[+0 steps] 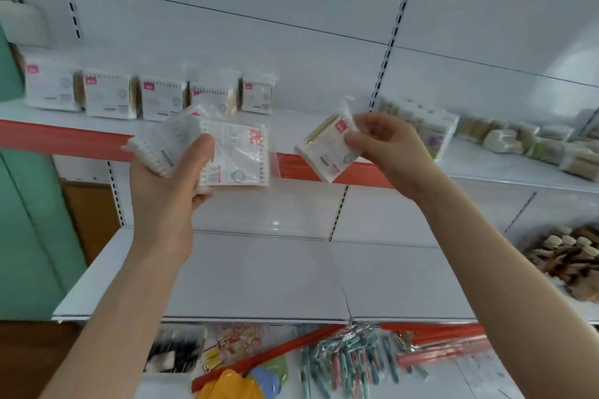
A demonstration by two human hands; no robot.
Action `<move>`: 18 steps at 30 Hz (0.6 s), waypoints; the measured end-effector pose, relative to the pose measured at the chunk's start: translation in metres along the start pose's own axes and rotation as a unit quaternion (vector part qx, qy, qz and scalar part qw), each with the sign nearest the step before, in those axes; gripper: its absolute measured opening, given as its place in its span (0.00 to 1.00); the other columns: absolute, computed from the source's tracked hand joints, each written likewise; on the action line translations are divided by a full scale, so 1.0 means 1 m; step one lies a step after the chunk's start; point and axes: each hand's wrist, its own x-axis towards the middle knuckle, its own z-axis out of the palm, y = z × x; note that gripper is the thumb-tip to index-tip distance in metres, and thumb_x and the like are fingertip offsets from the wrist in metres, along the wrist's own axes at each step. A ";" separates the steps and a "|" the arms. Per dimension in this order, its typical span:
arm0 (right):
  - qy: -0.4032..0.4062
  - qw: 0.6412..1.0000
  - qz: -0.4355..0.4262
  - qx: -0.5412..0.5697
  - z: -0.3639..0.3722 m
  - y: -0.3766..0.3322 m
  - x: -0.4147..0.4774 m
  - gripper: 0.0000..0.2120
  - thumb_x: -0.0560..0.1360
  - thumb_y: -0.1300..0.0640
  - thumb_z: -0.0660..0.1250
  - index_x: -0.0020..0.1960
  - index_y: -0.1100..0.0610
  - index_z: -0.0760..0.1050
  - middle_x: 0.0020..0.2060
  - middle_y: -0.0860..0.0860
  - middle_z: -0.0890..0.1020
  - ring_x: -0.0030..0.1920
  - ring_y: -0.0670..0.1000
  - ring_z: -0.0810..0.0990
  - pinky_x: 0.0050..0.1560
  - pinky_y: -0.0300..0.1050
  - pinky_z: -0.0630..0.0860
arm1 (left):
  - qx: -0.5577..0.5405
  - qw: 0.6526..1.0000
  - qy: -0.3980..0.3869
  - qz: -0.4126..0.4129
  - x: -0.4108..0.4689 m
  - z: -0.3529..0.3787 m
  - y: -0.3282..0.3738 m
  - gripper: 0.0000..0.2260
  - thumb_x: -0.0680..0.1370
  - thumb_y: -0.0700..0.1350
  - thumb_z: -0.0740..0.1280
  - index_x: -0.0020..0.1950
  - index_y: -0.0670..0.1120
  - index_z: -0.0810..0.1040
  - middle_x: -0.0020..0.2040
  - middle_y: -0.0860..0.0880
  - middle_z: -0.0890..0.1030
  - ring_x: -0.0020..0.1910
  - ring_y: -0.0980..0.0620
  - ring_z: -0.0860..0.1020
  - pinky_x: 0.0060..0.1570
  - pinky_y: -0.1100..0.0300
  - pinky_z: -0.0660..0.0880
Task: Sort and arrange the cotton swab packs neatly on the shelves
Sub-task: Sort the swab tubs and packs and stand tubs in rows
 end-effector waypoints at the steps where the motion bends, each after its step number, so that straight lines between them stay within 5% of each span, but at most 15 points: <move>1: -0.002 0.999 -0.017 -0.033 0.008 -0.003 0.016 0.10 0.72 0.68 0.68 0.52 0.60 0.76 0.43 0.53 0.81 0.43 0.50 0.80 0.50 0.42 0.79 | 0.001 1.000 0.015 0.003 0.006 -0.007 0.001 0.15 0.73 0.45 0.70 0.58 0.47 0.75 0.44 0.55 0.83 0.43 0.57 0.83 0.34 0.63 0.78; 6: 0.001 0.982 -0.073 -0.174 0.042 -0.006 0.104 0.11 0.69 0.63 0.72 0.51 0.60 0.77 0.43 0.50 0.79 0.42 0.44 0.76 0.42 0.33 0.74 | -0.004 0.999 0.050 0.010 0.038 -0.033 0.009 0.16 0.73 0.44 0.70 0.59 0.51 0.74 0.48 0.55 0.82 0.44 0.58 0.83 0.34 0.64 0.78; 12: -0.015 0.943 -0.095 -0.318 0.091 0.024 0.203 0.13 0.69 0.61 0.73 0.53 0.62 0.79 0.45 0.53 0.79 0.47 0.50 0.76 0.46 0.38 0.69 | 0.024 0.998 0.052 0.032 0.081 -0.041 0.012 0.07 0.74 0.42 0.68 0.48 0.52 0.76 0.41 0.56 0.84 0.43 0.56 0.83 0.37 0.60 0.80; 18: -0.059 0.921 -0.103 -0.371 0.123 0.046 0.261 0.13 0.71 0.61 0.71 0.55 0.62 0.78 0.53 0.56 0.80 0.55 0.54 0.77 0.47 0.39 0.68 | 0.023 0.996 0.068 0.059 0.119 -0.032 0.012 0.23 0.65 0.48 0.71 0.59 0.46 0.75 0.45 0.53 0.84 0.45 0.54 0.83 0.35 0.61 0.79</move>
